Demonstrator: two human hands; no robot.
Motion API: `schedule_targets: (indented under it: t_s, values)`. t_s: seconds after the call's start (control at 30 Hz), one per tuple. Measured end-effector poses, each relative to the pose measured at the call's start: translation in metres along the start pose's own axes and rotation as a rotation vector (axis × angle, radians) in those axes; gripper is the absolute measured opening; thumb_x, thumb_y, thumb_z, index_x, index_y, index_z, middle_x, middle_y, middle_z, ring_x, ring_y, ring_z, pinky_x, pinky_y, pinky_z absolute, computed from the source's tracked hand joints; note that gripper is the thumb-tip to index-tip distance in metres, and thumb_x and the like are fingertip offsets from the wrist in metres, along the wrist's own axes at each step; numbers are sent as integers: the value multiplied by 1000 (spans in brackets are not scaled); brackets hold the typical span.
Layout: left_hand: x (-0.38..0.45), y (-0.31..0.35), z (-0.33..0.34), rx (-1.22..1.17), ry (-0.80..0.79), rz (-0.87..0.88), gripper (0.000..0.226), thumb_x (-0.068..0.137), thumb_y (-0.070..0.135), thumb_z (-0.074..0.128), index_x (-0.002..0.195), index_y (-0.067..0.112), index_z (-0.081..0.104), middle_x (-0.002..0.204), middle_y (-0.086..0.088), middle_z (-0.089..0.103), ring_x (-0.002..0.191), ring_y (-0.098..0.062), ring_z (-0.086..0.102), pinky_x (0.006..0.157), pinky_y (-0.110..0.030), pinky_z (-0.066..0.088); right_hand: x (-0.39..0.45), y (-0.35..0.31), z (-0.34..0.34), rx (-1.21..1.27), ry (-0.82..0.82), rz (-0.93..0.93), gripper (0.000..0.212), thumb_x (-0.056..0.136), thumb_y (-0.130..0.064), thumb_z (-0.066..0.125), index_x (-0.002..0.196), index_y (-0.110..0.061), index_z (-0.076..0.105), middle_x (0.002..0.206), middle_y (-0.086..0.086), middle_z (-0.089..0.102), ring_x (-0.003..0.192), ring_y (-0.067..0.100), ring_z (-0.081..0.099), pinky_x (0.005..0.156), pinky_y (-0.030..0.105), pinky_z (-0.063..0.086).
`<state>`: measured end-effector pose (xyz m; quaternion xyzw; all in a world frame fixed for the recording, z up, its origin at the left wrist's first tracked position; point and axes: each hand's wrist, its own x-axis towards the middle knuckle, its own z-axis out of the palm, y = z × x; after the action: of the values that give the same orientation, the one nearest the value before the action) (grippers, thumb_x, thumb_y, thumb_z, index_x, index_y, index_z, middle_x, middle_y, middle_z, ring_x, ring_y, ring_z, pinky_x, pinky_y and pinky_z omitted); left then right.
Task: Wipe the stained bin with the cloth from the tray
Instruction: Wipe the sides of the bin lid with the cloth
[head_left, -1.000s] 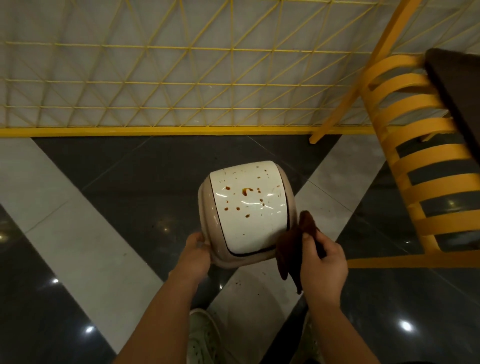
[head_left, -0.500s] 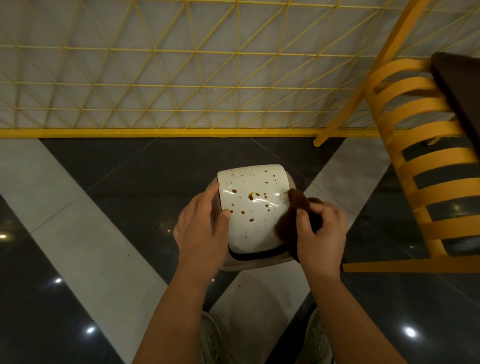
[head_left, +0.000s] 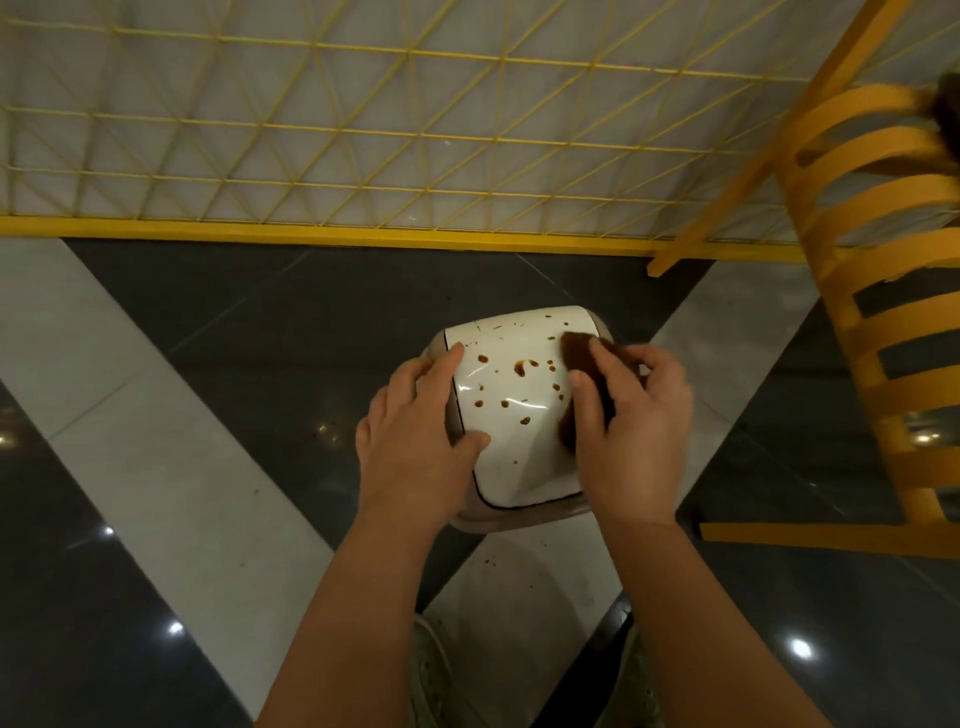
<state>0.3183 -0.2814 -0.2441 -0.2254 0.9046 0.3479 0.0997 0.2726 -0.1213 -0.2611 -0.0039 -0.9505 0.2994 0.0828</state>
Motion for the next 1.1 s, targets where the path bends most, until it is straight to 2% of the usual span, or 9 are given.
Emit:
schedule_targets:
  t_s: [0.2,0.4,0.5,0.6,0.67,0.77,0.87,1.0,1.1]
  values:
    - [1,-3,4,-139,-24,13,84,85,20,70,147,49,22,151,14,22,140,-15,23,113,-44,33,-9,-22,14,-112,-111,-433,32,86,-26,60,116,-19,69,122,8,60,105,27,57,89,36,50]
    - [-1,1,6,-271,-86,-2,84,86,12,69,146,49,25,152,19,15,138,-15,30,110,-40,35,23,10,-9,-64,-3,-96,31,93,-21,57,124,-16,64,126,4,52,112,17,48,97,32,46]
    - [-1,0,6,-293,-75,3,82,86,8,67,146,48,27,153,16,15,134,-12,36,102,-27,35,4,-13,3,-103,-97,-214,36,88,-18,63,124,-18,63,127,6,55,112,22,52,94,26,41]
    - [-1,-1,6,-323,-72,11,76,89,6,61,145,47,30,153,14,18,133,-13,40,109,-32,38,-19,-31,15,-96,-215,-454,36,77,-6,71,112,-14,70,107,8,64,94,27,60,75,38,55]
    - [-1,-2,5,-318,-80,5,77,88,8,64,145,47,30,153,14,18,133,-14,39,110,-38,40,-13,-25,9,-56,-230,-479,33,79,-4,66,109,-16,71,101,5,64,90,24,59,69,40,54]
    - [-2,-2,3,-305,-101,-24,84,85,9,69,146,48,27,153,16,15,137,-17,34,113,-45,37,12,2,-9,-1,-139,-253,30,90,-13,57,117,-21,68,114,3,58,100,19,54,85,30,47]
    - [-3,2,3,-305,-97,-28,83,86,9,69,146,48,26,154,15,14,139,-17,32,112,-42,35,26,7,-11,-84,-64,-57,32,95,-22,53,126,-19,62,126,2,51,110,17,51,95,22,39]
    - [-2,1,6,-303,-67,15,79,88,6,64,147,44,28,154,12,19,133,-13,39,102,-28,39,0,-33,8,-155,-205,-361,42,71,-11,78,112,-12,69,110,12,63,95,30,62,80,43,57]
    - [-2,0,5,-310,-84,6,78,89,5,60,147,45,27,154,11,18,133,-15,39,105,-31,41,-17,-28,4,-208,-330,-502,54,62,-17,85,114,-14,69,110,10,65,96,30,65,81,41,57]
